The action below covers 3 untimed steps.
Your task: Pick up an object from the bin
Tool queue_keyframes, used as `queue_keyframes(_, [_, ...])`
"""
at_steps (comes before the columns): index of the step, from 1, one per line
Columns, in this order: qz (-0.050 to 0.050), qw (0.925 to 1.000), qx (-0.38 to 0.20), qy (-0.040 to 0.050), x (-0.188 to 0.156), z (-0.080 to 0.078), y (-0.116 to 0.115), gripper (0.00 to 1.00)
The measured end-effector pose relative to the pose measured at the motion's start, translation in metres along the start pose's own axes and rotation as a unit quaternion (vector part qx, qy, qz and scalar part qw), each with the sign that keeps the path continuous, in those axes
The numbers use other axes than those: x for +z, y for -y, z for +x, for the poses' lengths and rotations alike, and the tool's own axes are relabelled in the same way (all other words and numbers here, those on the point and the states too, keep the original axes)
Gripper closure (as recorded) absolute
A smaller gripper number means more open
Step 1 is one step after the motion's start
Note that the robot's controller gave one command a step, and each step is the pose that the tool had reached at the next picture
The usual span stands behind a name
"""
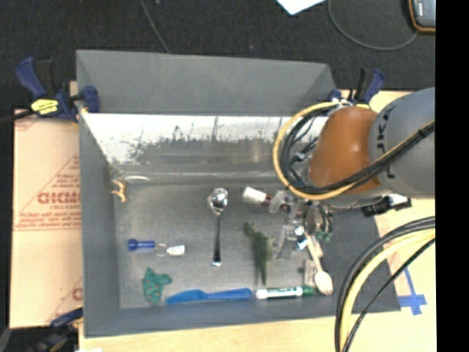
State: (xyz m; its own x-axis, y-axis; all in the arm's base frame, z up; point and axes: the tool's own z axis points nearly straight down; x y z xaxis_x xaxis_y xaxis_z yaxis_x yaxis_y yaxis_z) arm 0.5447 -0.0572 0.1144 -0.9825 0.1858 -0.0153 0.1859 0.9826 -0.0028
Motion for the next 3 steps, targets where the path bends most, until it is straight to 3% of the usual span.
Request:
queue_keyframes(1, [0.000, 0.9990, 0.045, -0.0075, 0.014, 0.018, 0.001, 0.00])
queue_keyframes(2, [0.000, 0.9984, 0.057, 0.0007, 0.044, 0.020, -0.003, 0.00])
queue_keyframes(3, [0.000, 0.9925, 0.122, -0.0054, 0.044, 0.028, 0.001, 1.00])
